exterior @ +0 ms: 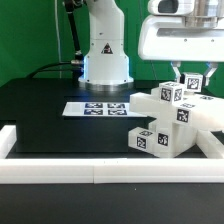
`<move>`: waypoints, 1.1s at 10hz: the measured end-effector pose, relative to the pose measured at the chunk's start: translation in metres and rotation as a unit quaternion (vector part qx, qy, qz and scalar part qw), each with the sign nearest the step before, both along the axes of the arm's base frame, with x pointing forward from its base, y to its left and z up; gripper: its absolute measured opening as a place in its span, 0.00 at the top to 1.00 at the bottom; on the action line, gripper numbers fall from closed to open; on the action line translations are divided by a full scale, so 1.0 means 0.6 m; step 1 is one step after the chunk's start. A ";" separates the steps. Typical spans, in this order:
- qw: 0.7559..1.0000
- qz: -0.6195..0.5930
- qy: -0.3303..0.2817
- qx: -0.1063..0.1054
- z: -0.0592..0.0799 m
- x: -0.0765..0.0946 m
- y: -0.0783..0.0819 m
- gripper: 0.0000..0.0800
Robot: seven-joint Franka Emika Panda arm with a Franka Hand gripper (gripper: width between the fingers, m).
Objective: Assemble chair
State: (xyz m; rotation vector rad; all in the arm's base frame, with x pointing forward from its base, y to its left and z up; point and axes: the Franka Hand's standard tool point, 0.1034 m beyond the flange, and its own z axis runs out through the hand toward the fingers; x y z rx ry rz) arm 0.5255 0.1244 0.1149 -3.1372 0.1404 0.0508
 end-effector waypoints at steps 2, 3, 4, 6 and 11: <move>1.000 -0.001 -0.001 0.000 0.001 0.001 -0.001 0.65; 1.000 -0.001 -0.001 0.000 0.001 0.001 -0.001 0.65; 1.000 -0.001 -0.001 0.000 0.001 0.001 -0.001 0.65; 1.000 -0.001 -0.001 0.000 0.001 0.001 -0.001 0.65; 1.000 -0.015 -0.001 0.000 0.001 0.001 -0.001 0.65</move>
Offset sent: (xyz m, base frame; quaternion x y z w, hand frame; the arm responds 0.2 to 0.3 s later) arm 0.0000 0.0000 0.0000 0.0000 0.0000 0.0000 1.0000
